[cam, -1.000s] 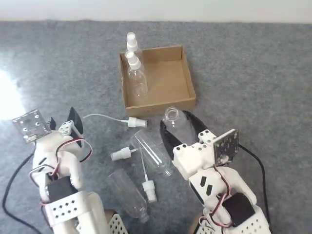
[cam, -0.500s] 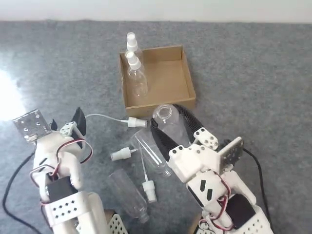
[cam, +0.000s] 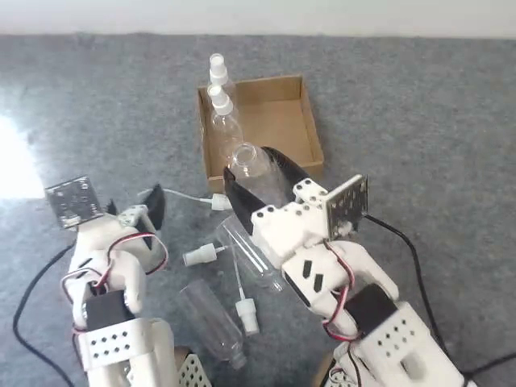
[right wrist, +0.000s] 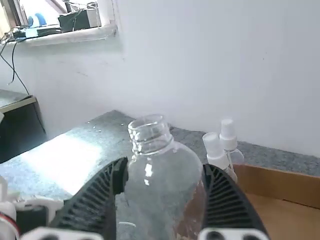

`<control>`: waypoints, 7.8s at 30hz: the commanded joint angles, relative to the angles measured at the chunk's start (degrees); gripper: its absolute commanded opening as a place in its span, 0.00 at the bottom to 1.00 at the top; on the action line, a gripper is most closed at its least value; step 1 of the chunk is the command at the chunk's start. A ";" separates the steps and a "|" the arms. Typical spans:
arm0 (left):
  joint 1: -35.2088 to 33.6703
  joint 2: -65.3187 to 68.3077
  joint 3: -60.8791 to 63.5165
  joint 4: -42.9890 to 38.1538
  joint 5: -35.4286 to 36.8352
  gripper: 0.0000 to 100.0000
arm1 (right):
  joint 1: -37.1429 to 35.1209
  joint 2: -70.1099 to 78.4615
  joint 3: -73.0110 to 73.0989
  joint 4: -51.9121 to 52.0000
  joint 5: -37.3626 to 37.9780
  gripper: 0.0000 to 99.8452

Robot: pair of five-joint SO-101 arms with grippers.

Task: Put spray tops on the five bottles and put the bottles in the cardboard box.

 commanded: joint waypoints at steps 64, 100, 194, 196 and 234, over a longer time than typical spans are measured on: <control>14.86 -0.53 -15.16 15.21 4.75 0.37 | -5.23 26.07 -32.70 17.89 -17.58 0.07; 3.16 -0.18 -12.35 14.33 4.48 0.37 | 1.19 24.92 -34.46 39.52 -1.58 0.08; 7.91 66.81 -44.35 -1.76 -17.58 0.25 | 21.93 15.16 -15.74 36.44 -1.49 0.08; 7.91 69.27 -44.35 -4.48 -17.58 0.25 | 21.93 15.16 -15.65 36.44 -1.49 0.08; 7.21 79.56 -58.15 9.41 -16.35 0.25 | 21.85 15.16 -14.59 35.91 -1.49 0.08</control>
